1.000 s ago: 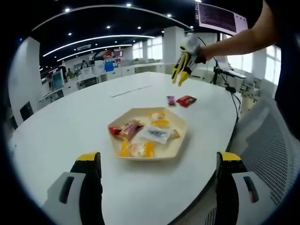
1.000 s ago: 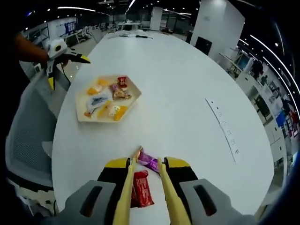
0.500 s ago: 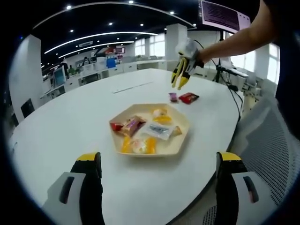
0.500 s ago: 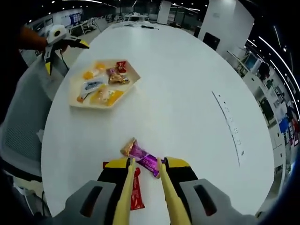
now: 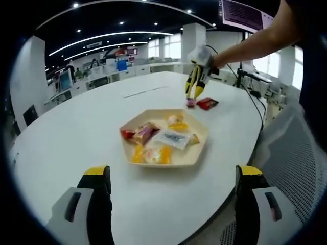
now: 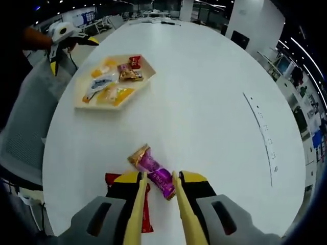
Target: Place the target food into the container with the food tongs after gripping and lifting it, then release it inside without dropping or visibly crushing the food.
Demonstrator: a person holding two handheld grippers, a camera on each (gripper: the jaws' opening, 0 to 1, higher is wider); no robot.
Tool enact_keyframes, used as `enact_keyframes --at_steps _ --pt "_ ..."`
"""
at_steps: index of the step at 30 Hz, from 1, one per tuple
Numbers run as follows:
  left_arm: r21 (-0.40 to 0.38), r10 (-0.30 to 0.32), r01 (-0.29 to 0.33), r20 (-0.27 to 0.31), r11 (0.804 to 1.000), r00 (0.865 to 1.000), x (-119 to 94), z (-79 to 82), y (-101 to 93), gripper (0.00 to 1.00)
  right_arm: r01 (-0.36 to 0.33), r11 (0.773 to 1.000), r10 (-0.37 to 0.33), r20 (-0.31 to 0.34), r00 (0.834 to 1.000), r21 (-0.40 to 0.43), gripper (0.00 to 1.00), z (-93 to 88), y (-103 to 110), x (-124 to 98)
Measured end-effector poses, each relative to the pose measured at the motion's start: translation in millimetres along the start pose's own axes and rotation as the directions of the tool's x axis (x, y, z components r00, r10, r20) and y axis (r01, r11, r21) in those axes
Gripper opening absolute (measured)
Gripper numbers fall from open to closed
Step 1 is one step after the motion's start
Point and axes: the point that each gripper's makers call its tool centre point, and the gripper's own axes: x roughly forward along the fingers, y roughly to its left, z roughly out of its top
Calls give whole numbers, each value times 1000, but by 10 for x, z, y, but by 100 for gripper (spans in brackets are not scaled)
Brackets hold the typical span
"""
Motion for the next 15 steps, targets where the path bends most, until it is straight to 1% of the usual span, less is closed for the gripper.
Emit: enact_keyframes --at_steps 4,8,9,12,15 --pt "3 -6 6 -2 1000 1000 5 -4 -11 97 -18 1000 18 -3 1000 6 29 7 72 -30" --pt "5 -11 11 -5 1000 1000 9 -7 -22 97 -6 1000 6 1 1000 -22 28 60 76 -25" --pt "6 -12 12 -5 1000 1000 9 -8 -24 97 7 999 -7 4 1000 -35 28 88 56 -13" --pt "7 -15 15 -10 1000 1000 9 -15 -31 97 15 998 -15 -6 1000 -59 28 107 30 51" --pt "7 -13 13 -12 1000 1000 5 -19 -28 97 -3 999 2 -12 1000 -49 28 108 52 115"
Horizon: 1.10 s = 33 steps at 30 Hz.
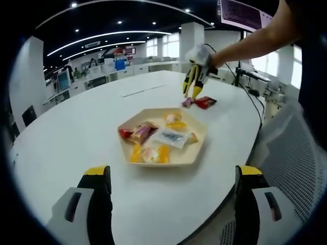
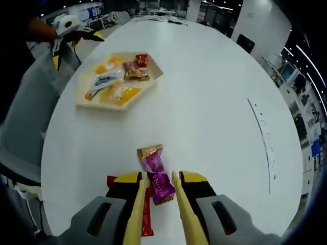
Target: Place the target food into the container with the food tongs after gripping and lifting it, then release it inside without dropping or visibly crushing the food.
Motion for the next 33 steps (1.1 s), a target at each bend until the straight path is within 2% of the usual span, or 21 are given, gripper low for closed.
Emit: enact_keyframes --at_steps 5,6,7,10,12,16,23,26,30,33 --pt "-5 9 -9 3 1000 1000 -4 4 22 97 -3 1000 3 -32 999 16 28 -57 6 95" --pt "-4 10 -10 2 1000 1000 -4 0 23 97 -7 1000 7 -32 999 16 28 -64 13 106" --pt "-4 10 -10 -1 1000 1000 -2 -3 21 97 -3 1000 3 -2 1000 22 28 -15 -5 98" --pt "-3 10 -10 0 1000 1000 -1 -3 22 97 -5 1000 5 -8 1000 17 26 4 41 101" --pt "-3 10 -10 1 1000 1000 -3 2 21 97 9 1000 -9 -28 1000 22 23 -12 13 106" --pt "-3 9 -9 3 1000 1000 -1 5 25 97 50 995 -45 -54 997 82 22 -43 -38 85" --pt "-1 8 -8 0 1000 1000 -2 7 16 97 58 990 -54 -37 998 129 21 -15 -63 5" --pt "-2 12 -12 5 1000 1000 -6 19 23 97 72 984 -68 -30 997 164 21 -6 -99 -42" --pt "-1 12 -12 8 1000 1000 -8 24 24 97 87 968 -93 16 996 236 21 85 -160 -150" --pt "3 11 -11 12 1000 1000 -9 27 21 97 104 963 -113 22 993 248 22 116 -223 -234"
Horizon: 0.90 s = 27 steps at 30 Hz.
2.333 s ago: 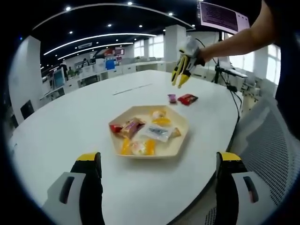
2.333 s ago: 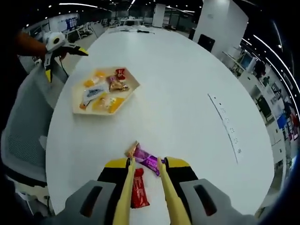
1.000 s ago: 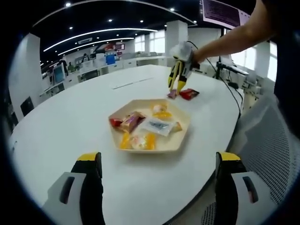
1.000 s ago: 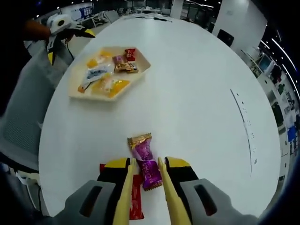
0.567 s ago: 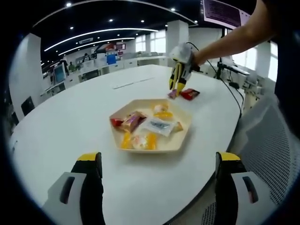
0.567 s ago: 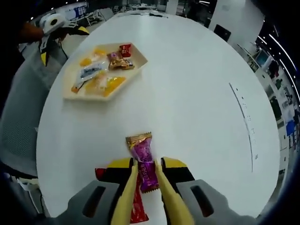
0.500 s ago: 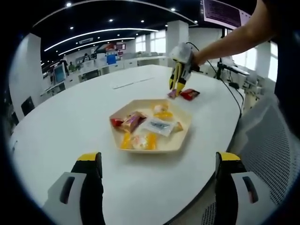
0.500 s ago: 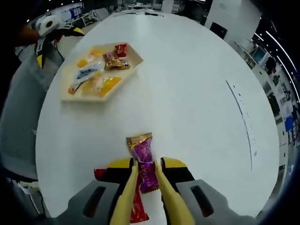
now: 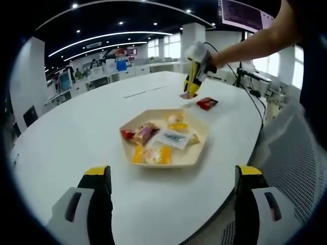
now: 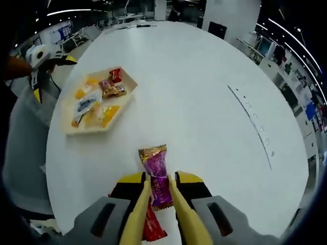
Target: Place the target food into the container with the food tongs after gripping and lifting it, then release it inside without dropping or visibly crushing the food.
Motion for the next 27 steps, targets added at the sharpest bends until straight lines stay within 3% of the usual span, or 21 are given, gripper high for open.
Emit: enact_keyframes --at_steps 3,18,27 --pt "0 -1 1 1 1000 1000 2 -4 2 97 35 999 -35 11 999 27 22 81 -56 -111" --pt "-46 -10 12 33 999 999 -10 42 18 100 63 996 -66 45 997 61 22 353 -88 -411" --pt "-18 -12 12 34 1000 999 -13 53 -14 100 99 991 -102 35 994 84 22 487 -86 -508"
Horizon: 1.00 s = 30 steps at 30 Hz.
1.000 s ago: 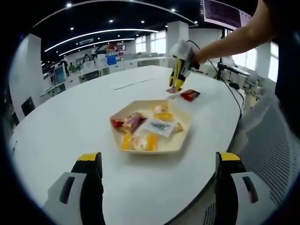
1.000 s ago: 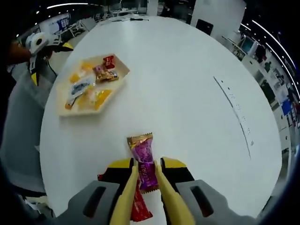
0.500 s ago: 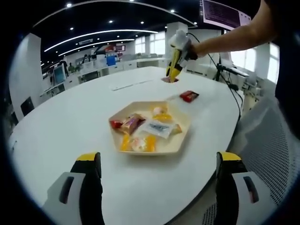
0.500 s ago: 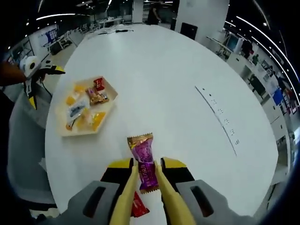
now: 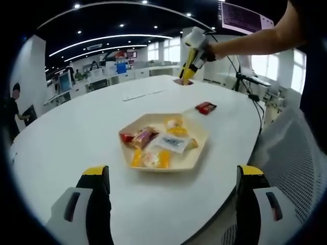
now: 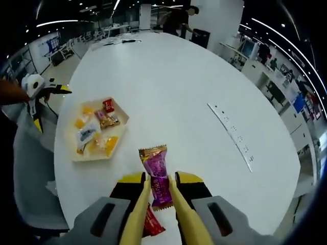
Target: Place the target food into the container with the food tongs after gripping and lifting it, then release it inside without dropping or visibly crushing the food.
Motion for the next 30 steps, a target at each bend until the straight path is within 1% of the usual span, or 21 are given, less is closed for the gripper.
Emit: enact_keyframes --at_steps 2,4,7,11,15,18,19,20,22,25,30 --pt "-1 -2 2 -8 1000 1000 3 -14 -3 100 5 1000 -5 0 1000 16 22 36 10 -14" --pt "16 -11 11 -6 1000 1000 6 -4 -32 100 2 1000 -2 4 1000 19 22 75 36 -18" --pt "14 -15 16 -9 1000 1000 10 -17 -33 100 -3 1000 3 13 1000 24 22 152 80 -23" --pt "19 -2 2 6 1000 1000 -4 13 -6 100 -5 1000 4 12 1000 31 22 245 152 -25" --pt "16 3 -3 7 1000 1000 -7 15 4 100 -6 1000 5 12 1000 29 22 328 209 -22" --pt "21 11 -12 15 1000 1000 -14 28 18 99 -16 1000 16 18 1000 24 22 420 289 -21" --pt "31 31 -32 27 999 999 -29 59 50 99 -18 1000 17 18 1000 22 22 440 308 -18" --pt "27 34 -35 33 999 999 -35 71 55 99 -23 1000 22 23 999 17 22 475 341 -9" --pt "25 33 -34 33 999 999 -36 71 55 99 -29 1000 28 24 999 12 22 516 385 3" --pt "45 29 -30 33 999 999 -29 81 36 99 -38 999 38 27 999 7 22 599 467 19" --pt "38 24 -25 33 999 999 -26 79 33 99 -55 998 55 22 998 17 22 682 587 50"
